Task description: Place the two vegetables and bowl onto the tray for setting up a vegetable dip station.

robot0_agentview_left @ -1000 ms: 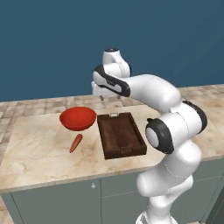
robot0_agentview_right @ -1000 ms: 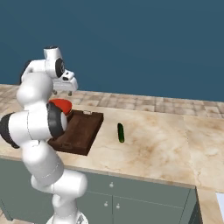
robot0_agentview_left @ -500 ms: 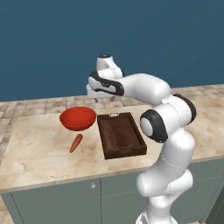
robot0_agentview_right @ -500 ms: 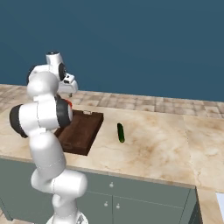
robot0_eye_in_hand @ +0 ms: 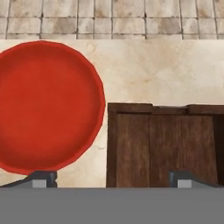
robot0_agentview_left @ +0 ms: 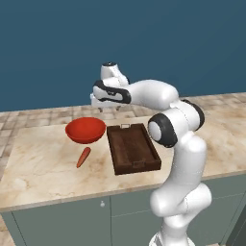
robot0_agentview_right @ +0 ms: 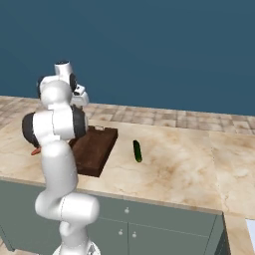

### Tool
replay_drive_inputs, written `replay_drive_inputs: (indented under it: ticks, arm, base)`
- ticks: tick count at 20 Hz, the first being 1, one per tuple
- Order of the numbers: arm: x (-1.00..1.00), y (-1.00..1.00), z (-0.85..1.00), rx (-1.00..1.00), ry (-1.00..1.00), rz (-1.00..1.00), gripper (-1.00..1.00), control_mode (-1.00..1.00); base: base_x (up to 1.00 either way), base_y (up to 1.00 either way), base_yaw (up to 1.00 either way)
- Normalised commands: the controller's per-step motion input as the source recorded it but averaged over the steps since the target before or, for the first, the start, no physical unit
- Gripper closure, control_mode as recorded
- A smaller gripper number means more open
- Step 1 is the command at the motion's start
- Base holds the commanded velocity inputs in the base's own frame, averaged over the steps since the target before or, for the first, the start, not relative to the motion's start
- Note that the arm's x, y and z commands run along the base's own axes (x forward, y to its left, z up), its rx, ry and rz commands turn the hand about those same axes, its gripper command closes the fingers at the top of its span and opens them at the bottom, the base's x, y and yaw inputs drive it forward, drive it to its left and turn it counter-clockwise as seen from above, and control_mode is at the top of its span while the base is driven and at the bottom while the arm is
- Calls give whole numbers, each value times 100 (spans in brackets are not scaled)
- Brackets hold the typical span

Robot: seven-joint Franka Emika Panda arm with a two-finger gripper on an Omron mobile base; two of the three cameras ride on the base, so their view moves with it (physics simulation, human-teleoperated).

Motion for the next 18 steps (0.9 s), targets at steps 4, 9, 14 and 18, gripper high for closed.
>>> replay_drive_inputs:
  ticks: [4,9,14,18]
  arm:
    - [38,22,-25,0,0,0,-100,-100]
    - [49,13,-31,0,0,-1,-100,-100]
    - [56,1,-36,0,0,-3,-100,-100]
    - [55,4,-30,0,0,-2,-100,-100]
  base:
    - [0,0,0]
    - [0,0,0]
    - [0,0,0]
    - [0,0,0]
